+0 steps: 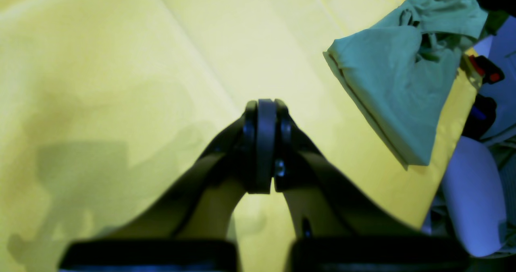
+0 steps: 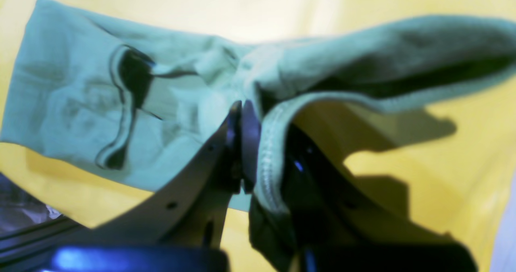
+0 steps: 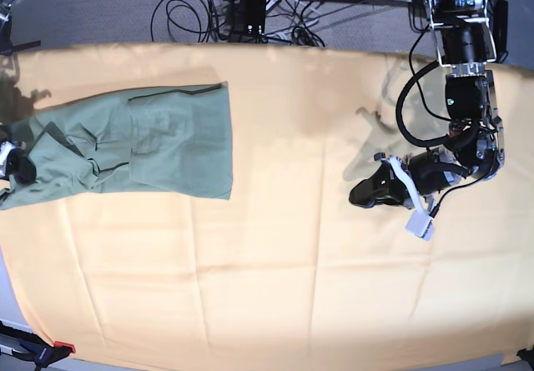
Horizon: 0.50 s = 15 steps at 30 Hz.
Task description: Fold the T-shirt properly
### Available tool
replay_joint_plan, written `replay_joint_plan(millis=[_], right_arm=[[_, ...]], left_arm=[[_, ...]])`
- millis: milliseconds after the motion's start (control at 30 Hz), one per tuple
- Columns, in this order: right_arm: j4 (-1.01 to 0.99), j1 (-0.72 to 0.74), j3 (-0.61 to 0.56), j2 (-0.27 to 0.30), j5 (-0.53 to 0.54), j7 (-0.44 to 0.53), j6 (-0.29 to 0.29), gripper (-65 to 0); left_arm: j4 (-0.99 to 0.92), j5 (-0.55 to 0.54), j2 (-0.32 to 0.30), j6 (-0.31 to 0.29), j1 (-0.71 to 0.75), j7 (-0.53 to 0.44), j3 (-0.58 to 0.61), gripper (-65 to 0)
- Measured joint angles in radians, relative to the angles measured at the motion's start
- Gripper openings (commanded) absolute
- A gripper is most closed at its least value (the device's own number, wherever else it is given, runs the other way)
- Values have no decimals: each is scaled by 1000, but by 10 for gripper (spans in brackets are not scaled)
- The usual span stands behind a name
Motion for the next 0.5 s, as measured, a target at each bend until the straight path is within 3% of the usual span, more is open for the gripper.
replay_joint_plan(millis=[167,300,500], right_arm=[[113,-1,0,-65,182,-124,0,-650],[188,-5,0,-123,320,-124,1,-650],[246,-3,-4,-180,314,-124,0,-650]], left_arm=[[0,0,0,0,0,0,0,-650],[0,0,0,0,0,0,0,-650],[0,0,0,0,0,0,0,-650]])
